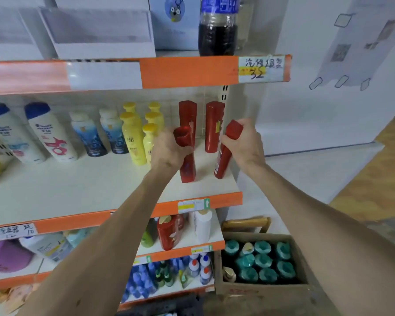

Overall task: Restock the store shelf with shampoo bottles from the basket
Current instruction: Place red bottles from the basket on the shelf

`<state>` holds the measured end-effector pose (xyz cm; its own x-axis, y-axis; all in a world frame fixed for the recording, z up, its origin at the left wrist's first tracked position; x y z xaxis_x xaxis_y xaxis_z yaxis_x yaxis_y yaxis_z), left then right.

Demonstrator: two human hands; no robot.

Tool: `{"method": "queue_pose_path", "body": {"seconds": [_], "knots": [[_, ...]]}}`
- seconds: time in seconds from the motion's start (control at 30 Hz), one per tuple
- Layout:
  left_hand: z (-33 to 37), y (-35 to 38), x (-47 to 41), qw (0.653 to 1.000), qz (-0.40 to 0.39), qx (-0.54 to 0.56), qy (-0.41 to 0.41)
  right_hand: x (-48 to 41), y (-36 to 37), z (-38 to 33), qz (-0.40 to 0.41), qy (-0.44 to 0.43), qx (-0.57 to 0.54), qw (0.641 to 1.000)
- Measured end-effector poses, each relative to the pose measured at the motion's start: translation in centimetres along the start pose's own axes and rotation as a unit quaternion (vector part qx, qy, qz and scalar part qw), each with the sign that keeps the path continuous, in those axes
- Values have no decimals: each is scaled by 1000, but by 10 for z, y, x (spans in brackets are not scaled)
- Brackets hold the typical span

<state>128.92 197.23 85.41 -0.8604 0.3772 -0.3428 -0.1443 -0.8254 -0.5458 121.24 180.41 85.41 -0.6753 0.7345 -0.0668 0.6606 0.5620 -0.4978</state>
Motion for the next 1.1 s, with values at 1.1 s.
{"method": "queue_pose_path", "body": {"seconds": [1.1], "knots": [[-49,66,-91,999,34,-35,16,-103,65,36,-59,-26,-66,996]]}}
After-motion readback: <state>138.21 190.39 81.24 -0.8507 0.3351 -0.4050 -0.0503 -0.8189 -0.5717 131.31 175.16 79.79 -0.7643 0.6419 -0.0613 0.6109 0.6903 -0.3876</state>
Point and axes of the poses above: each hand's wrist, its own x-axis away from the middle knuckle, its own y-axis out of the palm, z = x × y, the point moved 2 cm from there along -x, towards the middle knuckle, and after that the axes turned 12 degrees about y, right-handed, at the moved point
